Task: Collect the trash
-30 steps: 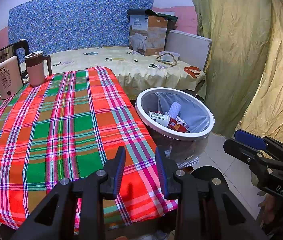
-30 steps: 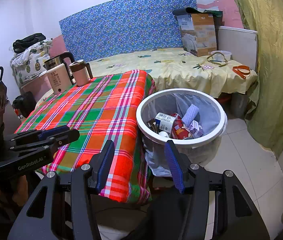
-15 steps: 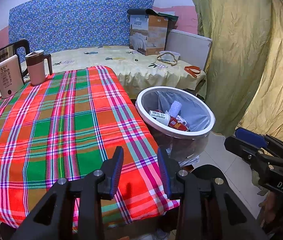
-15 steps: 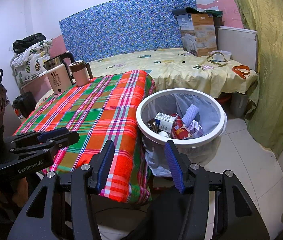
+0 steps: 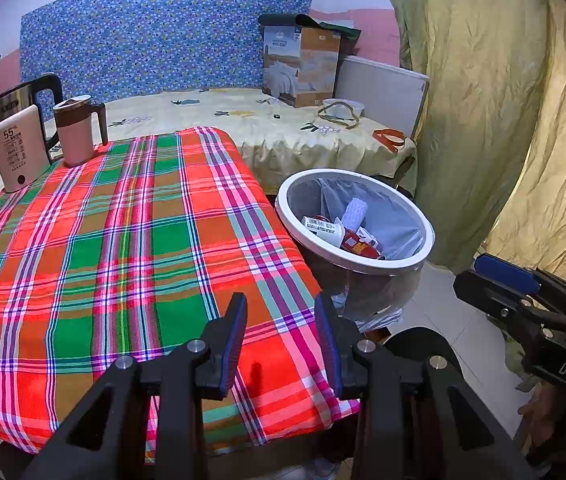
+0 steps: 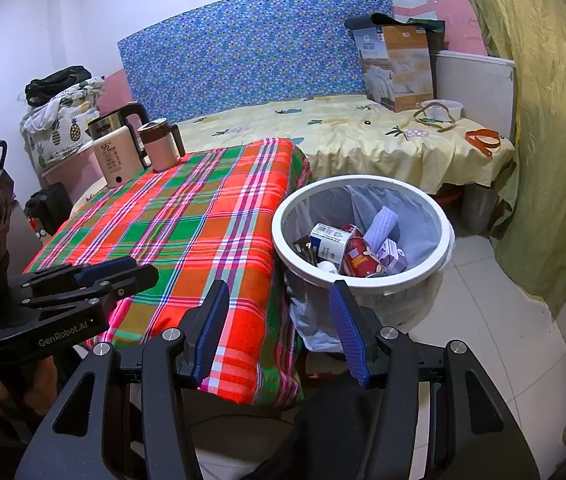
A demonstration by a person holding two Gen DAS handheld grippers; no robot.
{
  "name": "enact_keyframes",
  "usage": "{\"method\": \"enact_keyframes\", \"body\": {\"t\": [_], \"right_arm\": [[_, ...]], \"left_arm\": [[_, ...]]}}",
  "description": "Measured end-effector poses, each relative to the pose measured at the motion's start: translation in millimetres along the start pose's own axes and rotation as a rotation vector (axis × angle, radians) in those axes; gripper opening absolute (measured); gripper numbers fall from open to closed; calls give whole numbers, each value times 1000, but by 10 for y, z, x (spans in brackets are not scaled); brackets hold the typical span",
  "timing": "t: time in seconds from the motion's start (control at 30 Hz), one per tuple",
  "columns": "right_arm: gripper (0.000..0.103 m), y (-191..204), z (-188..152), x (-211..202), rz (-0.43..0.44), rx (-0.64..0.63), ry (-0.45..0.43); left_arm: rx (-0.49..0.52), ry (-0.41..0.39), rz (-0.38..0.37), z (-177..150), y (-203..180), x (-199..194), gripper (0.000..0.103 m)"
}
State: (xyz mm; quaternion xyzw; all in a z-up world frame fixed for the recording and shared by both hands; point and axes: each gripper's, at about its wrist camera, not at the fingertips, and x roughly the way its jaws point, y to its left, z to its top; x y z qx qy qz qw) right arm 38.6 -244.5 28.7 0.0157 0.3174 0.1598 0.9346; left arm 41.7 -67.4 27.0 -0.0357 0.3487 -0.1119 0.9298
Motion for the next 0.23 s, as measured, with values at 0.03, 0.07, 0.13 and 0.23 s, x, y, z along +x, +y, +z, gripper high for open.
{"method": "enact_keyframes", "body": {"t": [0.03, 0.07, 0.13, 0.23], "right_arm": [[54, 0, 0, 0, 0, 0, 0], [54, 11, -6, -3, 0, 0, 1], [54, -2, -4, 2, 1, 0, 1], [54, -2, -3, 2, 1, 0, 1]], "left_arm": [[2, -1, -1, -1, 1, 0, 36], [3, 0, -1, -1, 0, 2, 36], [3, 0, -1, -1, -9, 6, 36], [2, 0, 0, -2, -12, 8, 36]]}}
